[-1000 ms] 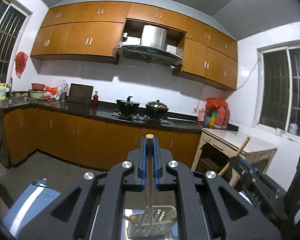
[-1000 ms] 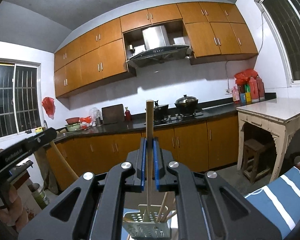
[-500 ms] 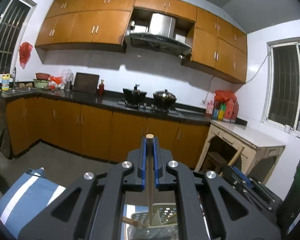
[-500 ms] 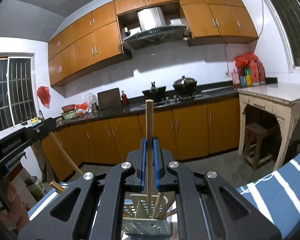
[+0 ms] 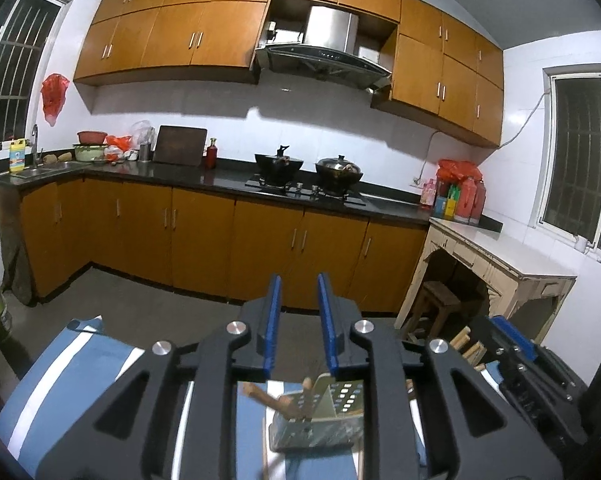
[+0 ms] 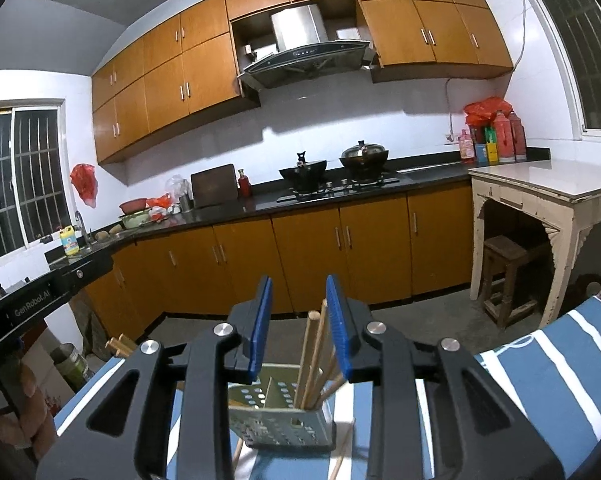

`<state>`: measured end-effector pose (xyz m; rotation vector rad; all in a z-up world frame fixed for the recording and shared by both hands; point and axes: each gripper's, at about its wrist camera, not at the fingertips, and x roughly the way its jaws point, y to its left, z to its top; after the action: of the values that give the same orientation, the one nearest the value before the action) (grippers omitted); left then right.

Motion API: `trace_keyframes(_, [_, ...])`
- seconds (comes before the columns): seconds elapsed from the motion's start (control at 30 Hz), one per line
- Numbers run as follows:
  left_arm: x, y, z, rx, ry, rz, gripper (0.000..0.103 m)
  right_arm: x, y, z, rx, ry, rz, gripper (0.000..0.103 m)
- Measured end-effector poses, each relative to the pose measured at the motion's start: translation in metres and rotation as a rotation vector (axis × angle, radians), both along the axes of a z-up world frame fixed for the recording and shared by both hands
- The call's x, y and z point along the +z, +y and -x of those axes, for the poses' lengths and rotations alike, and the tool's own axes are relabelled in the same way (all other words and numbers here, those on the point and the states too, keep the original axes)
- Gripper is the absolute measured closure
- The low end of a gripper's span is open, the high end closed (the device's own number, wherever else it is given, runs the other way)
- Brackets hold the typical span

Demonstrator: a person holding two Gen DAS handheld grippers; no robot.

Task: Organize utensils
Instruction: 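Move both open tools back down toward the last chopsticks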

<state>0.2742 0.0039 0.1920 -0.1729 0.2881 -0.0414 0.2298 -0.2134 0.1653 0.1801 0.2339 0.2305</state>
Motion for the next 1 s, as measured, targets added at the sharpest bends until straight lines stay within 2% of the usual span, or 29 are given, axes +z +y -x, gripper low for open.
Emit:
trace_keyframes(0.23, [-0.006, 0.015, 0.046, 0.019, 0.013, -0.011, 0.076, -0.008, -0.014, 0.031, -0.013, 0.027, 0.006, 0.074])
trace_keyframes(0.37, [-0.020, 0.025, 0.074, 0.020, 0.030, -0.022, 0.071, -0.035, -0.023, 0.049, -0.031, 0.085, 0.011, 0.071])
trace_keyframes(0.5, [-0.053, 0.031, 0.095, 0.042, 0.083, -0.077, 0.069, -0.077, -0.025, 0.052, -0.037, 0.189, 0.024, 0.069])
trace_keyframes(0.7, [-0.112, 0.032, 0.096, 0.076, 0.194, -0.155, 0.069, -0.149, -0.017, 0.040, -0.036, 0.386, 0.019, 0.069])
trace_keyframes(0.87, [-0.158, 0.033, 0.083, 0.096, 0.297, -0.183, 0.069, -0.188, 0.005, 0.040, 0.015, 0.507, 0.032, 0.069])
trace_keyframes(1.0, [-0.181, 0.040, 0.074, 0.108, 0.373, -0.167, 0.069, -0.205, 0.023, 0.043, 0.047, 0.551, 0.076, 0.064])
